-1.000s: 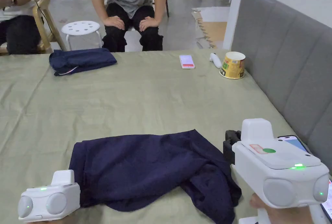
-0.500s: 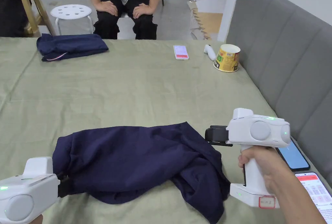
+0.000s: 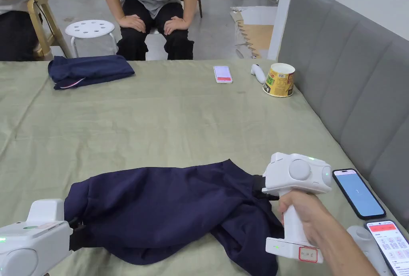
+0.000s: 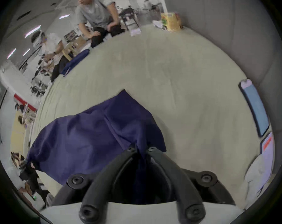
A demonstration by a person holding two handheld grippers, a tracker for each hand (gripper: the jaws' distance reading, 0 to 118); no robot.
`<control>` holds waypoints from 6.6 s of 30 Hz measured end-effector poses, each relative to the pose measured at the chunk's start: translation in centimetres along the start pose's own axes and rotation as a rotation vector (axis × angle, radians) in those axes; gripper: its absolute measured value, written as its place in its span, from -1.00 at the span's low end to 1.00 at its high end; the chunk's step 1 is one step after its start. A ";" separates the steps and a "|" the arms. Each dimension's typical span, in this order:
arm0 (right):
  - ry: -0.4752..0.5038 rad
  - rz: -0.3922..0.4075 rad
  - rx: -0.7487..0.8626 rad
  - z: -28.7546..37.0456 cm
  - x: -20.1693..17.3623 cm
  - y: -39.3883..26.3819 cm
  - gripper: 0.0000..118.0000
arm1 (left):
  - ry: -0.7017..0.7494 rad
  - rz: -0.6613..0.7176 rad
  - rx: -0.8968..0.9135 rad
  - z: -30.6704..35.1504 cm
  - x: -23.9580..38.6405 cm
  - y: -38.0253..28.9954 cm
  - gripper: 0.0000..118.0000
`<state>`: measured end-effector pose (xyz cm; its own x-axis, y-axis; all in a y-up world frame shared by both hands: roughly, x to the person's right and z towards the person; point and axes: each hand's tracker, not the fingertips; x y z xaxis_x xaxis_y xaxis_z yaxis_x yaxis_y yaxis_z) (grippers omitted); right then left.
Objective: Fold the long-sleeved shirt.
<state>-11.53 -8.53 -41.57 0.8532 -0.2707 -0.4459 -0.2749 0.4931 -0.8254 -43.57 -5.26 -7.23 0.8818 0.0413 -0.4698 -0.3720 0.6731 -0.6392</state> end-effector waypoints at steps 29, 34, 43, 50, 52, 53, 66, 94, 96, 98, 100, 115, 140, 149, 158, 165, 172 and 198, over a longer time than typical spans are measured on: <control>0.071 0.420 0.881 38.3 -19.1 28.6 -0.92 | 0.150 -0.027 0.700 23.8 -6.7 36.3 -0.65; 0.104 0.301 0.893 41.5 -19.8 32.9 -0.92 | 0.156 -0.028 0.716 24.5 -6.3 40.7 -0.65; 0.010 0.309 0.799 32.8 -16.9 30.4 -0.92 | 0.105 0.023 0.606 17.7 -5.1 39.0 -0.65; 0.013 0.270 0.596 18.6 -12.6 24.1 -0.92 | 0.065 0.059 0.403 6.7 -5.7 31.1 -0.65; 0.042 0.272 0.569 15.3 -11.7 22.4 -0.92 | 0.079 0.070 0.332 3.8 -6.0 28.8 -0.65; 0.057 0.280 0.544 13.9 -11.3 21.5 -0.92 | 0.084 0.077 0.300 2.5 -6.1 27.6 -0.65; 0.129 0.192 0.450 13.3 -5.5 11.1 -0.92 | 0.009 0.066 0.311 4.6 -4.9 15.8 -0.65; 0.005 0.302 0.149 14.7 0.0 -9.3 -0.71 | -0.066 0.237 0.118 11.0 -6.9 -3.8 -0.68; -0.021 0.328 0.167 14.6 -0.7 -8.9 -1.00 | -0.006 0.236 0.146 10.8 -7.3 -2.8 -0.89; -0.028 0.359 0.171 14.4 -1.5 -8.8 -0.99 | 0.044 0.214 0.120 10.3 -7.8 -2.1 -0.90; -0.021 0.390 0.152 13.9 -2.3 -9.3 -1.00 | 0.060 0.211 0.118 9.5 -8.2 -1.6 -0.61; 0.029 0.396 0.075 12.8 -2.2 -11.5 -0.99 | 0.205 0.255 -0.237 -8.0 -11.0 -5.1 0.52; 0.088 0.688 -0.059 -5.1 -14.2 11.9 0.78 | 0.187 0.168 -0.009 2.4 -8.6 -0.2 -0.86; -0.084 0.893 -0.447 -17.8 -15.4 11.2 0.49 | 0.158 0.214 -0.018 2.6 -8.2 -0.3 -0.86; 0.020 0.738 -0.343 -13.9 -14.7 9.6 -0.85 | 0.179 0.204 0.017 2.4 -8.5 0.4 -0.86; 0.032 0.716 -0.079 -1.3 -13.5 12.2 -0.85 | 0.139 0.224 0.209 6.4 -9.2 5.6 -0.86; 0.004 0.680 0.258 16.0 -12.5 18.2 -0.85 | 0.058 0.183 0.441 11.7 -7.9 16.7 -0.86; -0.279 0.621 0.814 38.2 -21.7 42.5 -0.85 | 0.173 0.108 0.726 19.4 -2.8 54.3 -0.87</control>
<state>-24.86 49.89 -53.76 0.7650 0.3667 -0.5295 -0.4058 0.9128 0.0459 -60.58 45.49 -28.81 0.7709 0.0585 -0.6343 -0.1167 0.9919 -0.0504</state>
